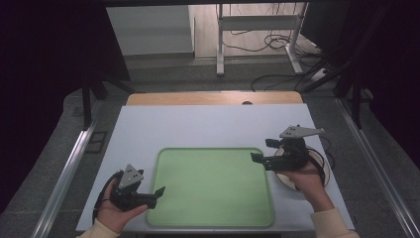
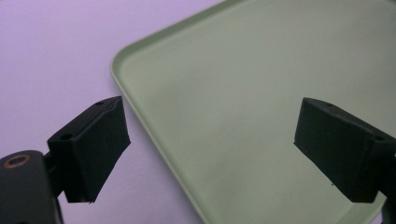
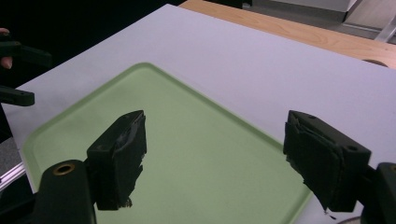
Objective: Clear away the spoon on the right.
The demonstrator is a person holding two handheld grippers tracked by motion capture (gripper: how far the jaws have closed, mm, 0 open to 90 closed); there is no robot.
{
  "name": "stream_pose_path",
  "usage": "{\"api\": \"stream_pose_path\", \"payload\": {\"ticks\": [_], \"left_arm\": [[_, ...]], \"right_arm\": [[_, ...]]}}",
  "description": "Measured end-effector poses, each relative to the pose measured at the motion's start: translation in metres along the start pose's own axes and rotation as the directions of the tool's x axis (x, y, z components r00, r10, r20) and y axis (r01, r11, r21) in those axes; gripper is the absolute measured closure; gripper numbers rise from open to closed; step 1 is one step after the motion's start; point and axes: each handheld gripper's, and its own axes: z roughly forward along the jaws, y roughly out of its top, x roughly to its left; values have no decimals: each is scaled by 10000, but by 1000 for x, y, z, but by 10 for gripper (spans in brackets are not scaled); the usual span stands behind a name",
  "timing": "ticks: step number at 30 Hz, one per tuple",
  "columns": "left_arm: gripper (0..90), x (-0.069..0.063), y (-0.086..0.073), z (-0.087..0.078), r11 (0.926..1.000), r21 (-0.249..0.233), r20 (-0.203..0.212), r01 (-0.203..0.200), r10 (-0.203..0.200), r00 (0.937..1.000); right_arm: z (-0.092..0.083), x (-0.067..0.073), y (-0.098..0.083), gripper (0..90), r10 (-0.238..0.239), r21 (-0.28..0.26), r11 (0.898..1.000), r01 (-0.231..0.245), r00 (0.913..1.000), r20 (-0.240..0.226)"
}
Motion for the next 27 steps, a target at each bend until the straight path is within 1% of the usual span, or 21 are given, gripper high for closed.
{"api": "stream_pose_path", "payload": {"ticks": [7,13,16,17,18,23,27], "left_arm": [[99,-1,-1,1,10000,52,11,-72,72,10000],[99,1,-1,2,10000,79,30,-19,19,10000],[99,1,-1,2,10000,93,22,-28,28,10000],[99,1,-1,2,10000,93,22,-28,28,10000],[99,0,-1,2,10000,92,13,-36,36,10000],[99,0,-1,2,10000,86,-8,-28,28,10000],[99,0,-2,3,10000,92,6,-28,28,10000]], "right_arm": [[-5,-7,-3,214,166,1,9999,-166,9996,240],[-6,-15,-7,214,203,109,9997,-210,9979,611],[-9,-20,-9,214,299,93,9995,-307,9964,794],[-9,-20,-9,214,299,93,9995,-307,9964,794],[-11,-23,-10,214,324,36,9995,-329,9955,889],[-18,-28,-11,214,466,-61,9989,-462,9935,1035],[-26,-37,-12,214,593,-114,9982,-583,9902,1264]]}}
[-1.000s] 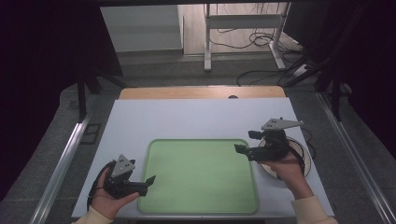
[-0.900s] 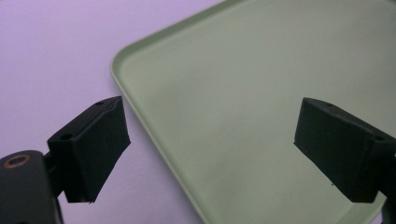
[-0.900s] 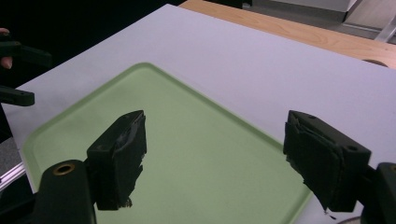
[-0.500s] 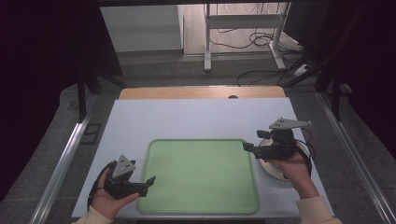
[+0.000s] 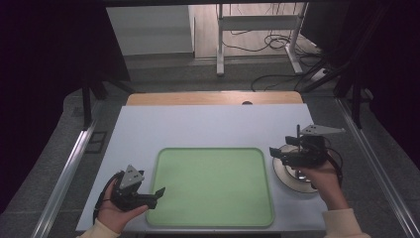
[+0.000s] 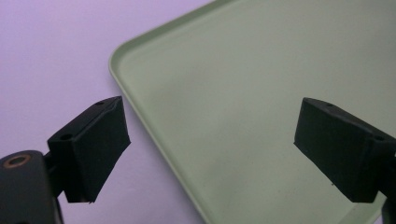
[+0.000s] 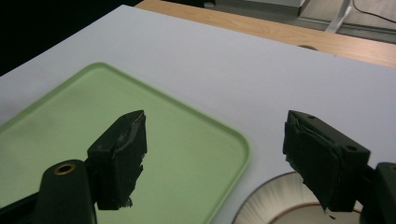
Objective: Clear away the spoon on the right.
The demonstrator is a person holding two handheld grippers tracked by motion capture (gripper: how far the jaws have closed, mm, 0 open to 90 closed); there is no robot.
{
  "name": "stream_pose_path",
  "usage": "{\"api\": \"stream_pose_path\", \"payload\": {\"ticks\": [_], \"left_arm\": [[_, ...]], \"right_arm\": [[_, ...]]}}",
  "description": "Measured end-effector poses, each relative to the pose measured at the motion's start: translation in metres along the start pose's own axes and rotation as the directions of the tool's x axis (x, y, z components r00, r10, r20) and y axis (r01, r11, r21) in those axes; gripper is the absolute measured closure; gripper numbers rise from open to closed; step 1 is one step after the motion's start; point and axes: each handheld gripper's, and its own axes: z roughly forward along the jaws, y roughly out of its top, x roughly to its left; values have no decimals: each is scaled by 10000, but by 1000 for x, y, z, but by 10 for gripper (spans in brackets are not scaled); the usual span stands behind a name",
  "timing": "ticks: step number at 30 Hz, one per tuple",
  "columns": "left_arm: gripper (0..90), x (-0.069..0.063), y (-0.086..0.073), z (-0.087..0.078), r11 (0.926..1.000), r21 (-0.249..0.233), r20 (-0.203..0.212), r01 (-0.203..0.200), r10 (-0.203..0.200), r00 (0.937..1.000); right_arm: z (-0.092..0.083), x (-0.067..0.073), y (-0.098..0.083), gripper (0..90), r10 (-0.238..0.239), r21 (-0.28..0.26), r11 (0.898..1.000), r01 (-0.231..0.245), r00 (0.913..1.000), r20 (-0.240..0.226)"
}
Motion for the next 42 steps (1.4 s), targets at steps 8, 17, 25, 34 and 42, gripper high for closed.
{"api": "stream_pose_path", "payload": {"ticks": [8,17,25,34,42], "left_arm": [[99,0,0,1,10000,43,-24,-35,36,10000],[98,0,0,0,10000,-7,-60,26,-26,10000],[99,2,-1,0,10000,-2,-57,39,-39,10000],[98,1,0,0,10000,16,-117,18,-17,9999],[98,1,0,0,10000,1,-79,-18,18,10000]], "right_arm": [[-10,-14,-3,213,353,-183,9992,-347,9988,340],[-12,-27,6,192,551,38,9985,-554,9966,610],[-20,-48,11,164,1263,-498,9912,-1225,9886,814],[-27,-69,-2,155,1629,-568,9861,-1562,9762,1435],[-22,-76,-3,173,1624,-528,9863,-1561,9749,1520]]}}
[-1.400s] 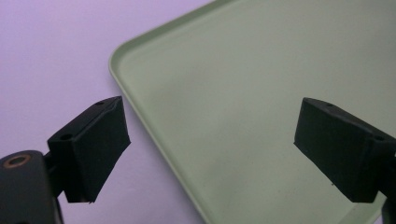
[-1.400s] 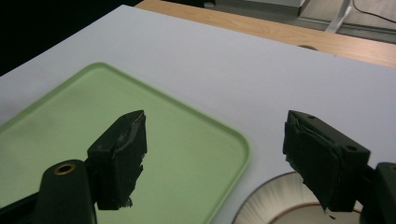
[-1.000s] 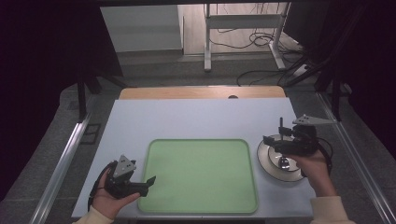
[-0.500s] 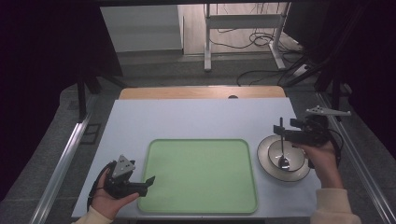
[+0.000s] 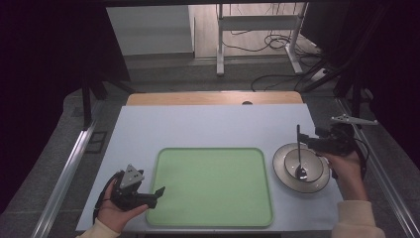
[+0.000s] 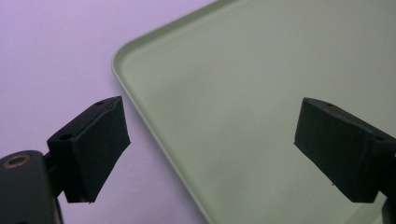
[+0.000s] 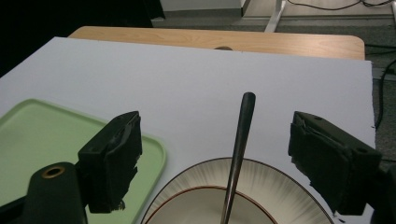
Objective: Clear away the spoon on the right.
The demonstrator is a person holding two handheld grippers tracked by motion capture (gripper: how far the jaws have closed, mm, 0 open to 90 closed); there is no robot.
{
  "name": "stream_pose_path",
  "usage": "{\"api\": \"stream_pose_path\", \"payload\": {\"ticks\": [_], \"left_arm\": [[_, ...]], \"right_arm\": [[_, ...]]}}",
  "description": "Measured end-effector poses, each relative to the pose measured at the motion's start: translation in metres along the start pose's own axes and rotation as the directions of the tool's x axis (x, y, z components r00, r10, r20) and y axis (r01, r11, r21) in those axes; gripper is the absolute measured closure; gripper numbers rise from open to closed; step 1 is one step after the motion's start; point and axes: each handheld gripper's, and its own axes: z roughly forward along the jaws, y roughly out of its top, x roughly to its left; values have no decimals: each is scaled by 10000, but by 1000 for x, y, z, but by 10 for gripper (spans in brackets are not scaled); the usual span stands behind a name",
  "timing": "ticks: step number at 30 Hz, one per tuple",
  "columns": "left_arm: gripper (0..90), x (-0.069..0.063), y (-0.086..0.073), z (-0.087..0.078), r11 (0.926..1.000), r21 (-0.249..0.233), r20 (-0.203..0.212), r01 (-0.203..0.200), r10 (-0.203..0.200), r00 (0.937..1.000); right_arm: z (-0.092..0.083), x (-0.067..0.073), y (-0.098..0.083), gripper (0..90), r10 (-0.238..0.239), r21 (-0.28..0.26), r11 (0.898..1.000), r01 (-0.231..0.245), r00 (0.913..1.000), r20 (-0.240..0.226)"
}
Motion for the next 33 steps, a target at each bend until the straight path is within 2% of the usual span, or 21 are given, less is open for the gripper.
{"api": "stream_pose_path", "payload": {"ticks": [4,8,9,15,19,23,30,31,32,33], "left_arm": [[98,0,0,0,10000,-10,10,4,-4,10000],[98,1,0,0,10000,-13,21,32,-32,10000],[98,1,0,0,10000,-29,8,29,-29,10000],[98,0,0,0,10000,-20,16,17,-17,10000],[98,1,0,0,10000,-21,26,36,-36,10000],[98,1,0,0,10000,-43,14,63,-63,10000],[98,1,0,0,10000,-24,25,48,-48,10000],[98,1,0,0,10000,-23,24,41,-41,10000],[98,1,0,0,10000,-23,24,41,-41,10000],[98,1,0,0,10000,-33,13,43,-43,10000]], "right_arm": [[5,-3,0,183,32,86,10000,-33,10000,50],[14,-9,-1,232,89,234,9997,-88,10000,-39],[20,-12,-1,257,225,303,9993,-220,9996,-163],[36,-22,-2,298,346,651,9973,-353,9993,110],[44,-27,-2,361,467,667,9967,-465,9989,-23],[52,-33,-4,392,703,1066,9920,-677,9973,-211],[58,-37,-9,469,875,1234,9890,-820,9954,-394],[59,-37,-10,508,922,1318,9876,-855,9947,-456],[59,-37,-10,508,922,1318,9876,-855,9947,-456],[59,-38,-10,556,936,1382,9867,-852,9941,-556]]}}
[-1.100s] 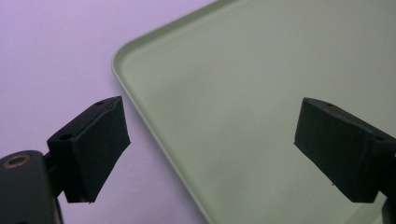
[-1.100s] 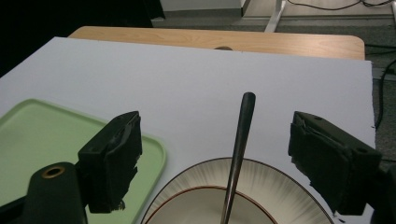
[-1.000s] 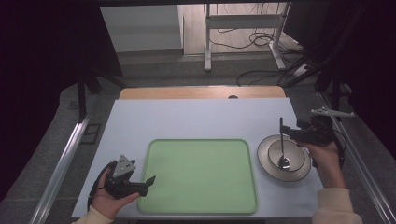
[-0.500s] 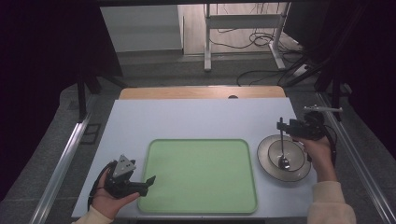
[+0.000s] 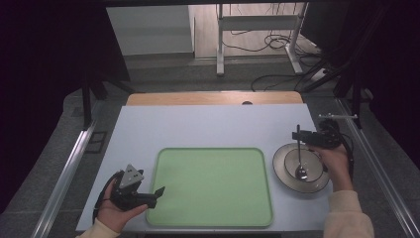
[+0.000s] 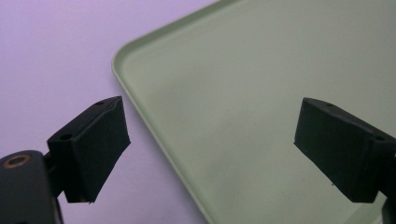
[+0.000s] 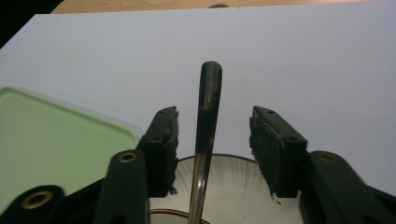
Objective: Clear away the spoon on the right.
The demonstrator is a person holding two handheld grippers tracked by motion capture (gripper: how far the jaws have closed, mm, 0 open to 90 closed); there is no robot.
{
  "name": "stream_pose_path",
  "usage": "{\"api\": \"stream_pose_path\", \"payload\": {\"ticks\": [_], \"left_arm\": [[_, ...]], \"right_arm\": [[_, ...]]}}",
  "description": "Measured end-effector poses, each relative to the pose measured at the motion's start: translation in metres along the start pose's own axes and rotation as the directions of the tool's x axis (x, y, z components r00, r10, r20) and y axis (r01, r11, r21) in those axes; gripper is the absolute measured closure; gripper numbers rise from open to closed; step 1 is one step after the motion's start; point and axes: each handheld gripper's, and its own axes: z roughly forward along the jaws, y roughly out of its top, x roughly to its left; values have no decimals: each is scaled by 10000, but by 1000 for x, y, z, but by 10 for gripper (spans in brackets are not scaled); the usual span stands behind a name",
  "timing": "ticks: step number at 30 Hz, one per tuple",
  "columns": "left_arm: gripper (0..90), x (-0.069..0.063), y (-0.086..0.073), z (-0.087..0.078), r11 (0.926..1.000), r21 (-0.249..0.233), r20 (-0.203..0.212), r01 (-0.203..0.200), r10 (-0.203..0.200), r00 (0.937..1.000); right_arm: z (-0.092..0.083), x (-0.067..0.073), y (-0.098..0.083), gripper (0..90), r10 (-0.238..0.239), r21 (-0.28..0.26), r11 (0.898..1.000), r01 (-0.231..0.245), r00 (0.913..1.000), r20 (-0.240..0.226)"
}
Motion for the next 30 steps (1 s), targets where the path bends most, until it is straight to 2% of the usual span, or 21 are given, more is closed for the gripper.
{"api": "stream_pose_path", "payload": {"ticks": [3,4,8,9,10,14,17,30], "left_arm": [[98,0,0,0,10000,-2,-10,-3,3,10000],[98,1,0,-1,10000,15,-18,-14,14,10000],[98,1,0,-1,10000,-2,-15,3,-3,10000],[98,1,0,-1,10000,-1,-18,0,0,10000],[98,1,0,-1,10000,-5,-22,-9,9,10000],[98,1,0,-1,10000,7,-29,-17,17,10000],[99,1,0,-1,10000,10,-42,-34,34,10000],[99,2,0,-3,10000,-58,-77,-21,20,10000]], "right_arm": [[0,0,0,602,32,103,9999,-30,9998,-173],[0,0,0,654,24,184,9998,-19,9996,-280],[1,-1,-1,770,123,395,9992,-98,9979,-628],[1,-1,-1,770,123,395,9992,-98,9979,-628],[0,-1,-1,816,117,418,9991,-88,9975,-695],[-2,-1,-1,854,113,366,9993,-80,9958,-906],[-5,0,0,880,33,264,9997,-10,9962,-866],[-22,4,-1,886,-176,30,9998,181,9917,-1273]]}}
